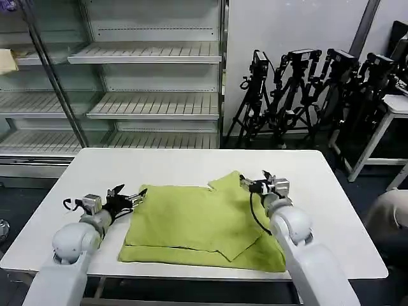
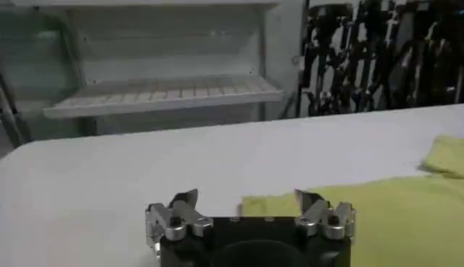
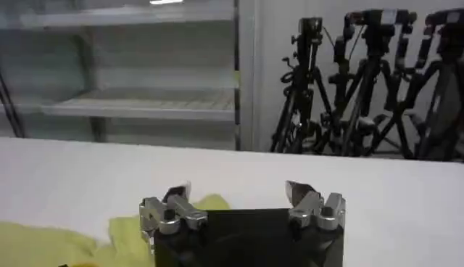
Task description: Fold and organize the clothes.
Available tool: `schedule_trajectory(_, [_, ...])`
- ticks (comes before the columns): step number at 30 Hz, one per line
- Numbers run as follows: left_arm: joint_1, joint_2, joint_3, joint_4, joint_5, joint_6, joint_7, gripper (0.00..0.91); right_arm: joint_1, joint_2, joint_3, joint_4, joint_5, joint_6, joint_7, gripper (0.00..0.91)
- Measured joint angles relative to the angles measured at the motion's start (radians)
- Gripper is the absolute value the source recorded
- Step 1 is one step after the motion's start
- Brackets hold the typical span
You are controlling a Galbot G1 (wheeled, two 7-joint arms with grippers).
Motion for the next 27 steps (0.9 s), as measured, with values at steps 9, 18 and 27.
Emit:
schedule_trajectory(9, [-0.067,-0.001,0.016,0.109,0.015,0.000,0.048,0.907,0.103,0.089,-0.012,-0.195,-0.061,0.013,-0.018,0.907])
schedule_trajectory(18, [-0.109,-0.017,0.028,0.162,0.017,0.000,0.063,0.907,0.134,0.118,-0.016,-0.272,-0.065,0.005,-0.018,0.907])
schedule_trajectory(27, [-0.124,-0.017,0.043,0.183,0.024,0.000,0.070,0.020,0.147,0.124,-0.023,-0.301,-0.024,0.004,-0.007,0.000])
